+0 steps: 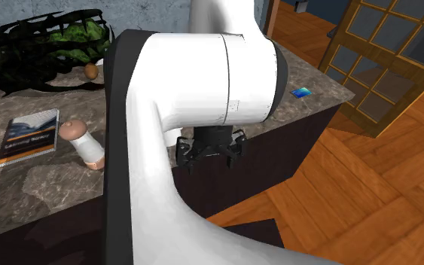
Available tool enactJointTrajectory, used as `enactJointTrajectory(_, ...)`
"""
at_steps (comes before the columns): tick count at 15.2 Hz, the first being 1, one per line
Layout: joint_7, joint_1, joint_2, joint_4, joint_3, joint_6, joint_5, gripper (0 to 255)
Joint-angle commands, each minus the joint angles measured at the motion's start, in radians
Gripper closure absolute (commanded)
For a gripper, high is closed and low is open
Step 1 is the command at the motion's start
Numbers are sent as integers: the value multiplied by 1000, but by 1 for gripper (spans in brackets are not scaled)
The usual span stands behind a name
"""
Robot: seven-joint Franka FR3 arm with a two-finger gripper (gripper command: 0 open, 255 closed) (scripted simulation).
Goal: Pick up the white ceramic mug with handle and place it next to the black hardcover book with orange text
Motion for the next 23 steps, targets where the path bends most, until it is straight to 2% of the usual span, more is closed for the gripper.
enactJointTrajectory(1, 0, 0, 0, 0, 0, 0, 0, 0)
enactJointTrajectory(7, 75, 27, 140, 29, 82, 179, 37, 0)
enactJointTrajectory(13, 152, 44, 306, 104, 159, 337, 41, 0)
enactJointTrajectory(18, 224, 51, 457, 200, 220, 444, 12, 0)
enactJointTrajectory(23, 307, 60, 619, 328, 272, 523, -49, 0)
